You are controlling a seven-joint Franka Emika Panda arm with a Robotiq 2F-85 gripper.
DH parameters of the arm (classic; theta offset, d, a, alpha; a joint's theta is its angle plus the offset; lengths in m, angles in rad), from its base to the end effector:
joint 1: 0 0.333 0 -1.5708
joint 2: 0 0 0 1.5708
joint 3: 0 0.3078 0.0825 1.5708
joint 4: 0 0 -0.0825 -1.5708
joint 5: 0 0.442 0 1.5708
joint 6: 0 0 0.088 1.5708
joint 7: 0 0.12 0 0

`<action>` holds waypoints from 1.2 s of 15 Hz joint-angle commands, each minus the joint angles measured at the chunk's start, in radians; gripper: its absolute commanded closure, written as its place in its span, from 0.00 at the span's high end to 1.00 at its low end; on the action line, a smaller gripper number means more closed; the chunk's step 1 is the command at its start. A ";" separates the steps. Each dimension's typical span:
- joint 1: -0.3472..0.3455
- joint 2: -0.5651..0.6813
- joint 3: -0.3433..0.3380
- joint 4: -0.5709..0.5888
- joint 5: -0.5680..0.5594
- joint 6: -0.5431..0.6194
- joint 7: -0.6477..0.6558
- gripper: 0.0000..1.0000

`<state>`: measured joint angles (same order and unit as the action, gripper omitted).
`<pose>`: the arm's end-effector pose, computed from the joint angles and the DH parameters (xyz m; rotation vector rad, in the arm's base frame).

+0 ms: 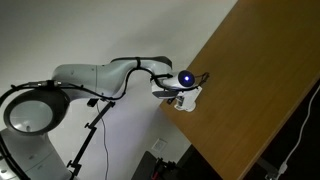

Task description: Pick the pen from the table, put it in the cup then place it back on the table

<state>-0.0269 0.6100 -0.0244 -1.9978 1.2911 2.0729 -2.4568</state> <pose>0.5956 0.0289 0.0738 -1.7484 -1.4948 -0.8886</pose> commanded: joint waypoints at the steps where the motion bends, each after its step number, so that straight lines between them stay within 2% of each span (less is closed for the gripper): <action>1: 0.024 0.032 0.003 0.050 -0.038 0.048 0.072 1.00; 7: 0.029 0.072 0.017 0.082 -0.092 0.064 0.118 1.00; 8: 0.029 0.077 0.019 0.085 -0.097 0.064 0.119 0.95; 9: 0.028 0.081 0.021 0.088 -0.102 0.063 0.119 0.75; 12: 0.024 0.091 0.024 0.096 -0.109 0.062 0.119 0.61; 18: 0.021 0.095 0.025 0.104 -0.113 0.061 0.119 0.13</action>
<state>-0.0041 0.7026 -0.0096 -1.9103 1.2017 2.1105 -2.3780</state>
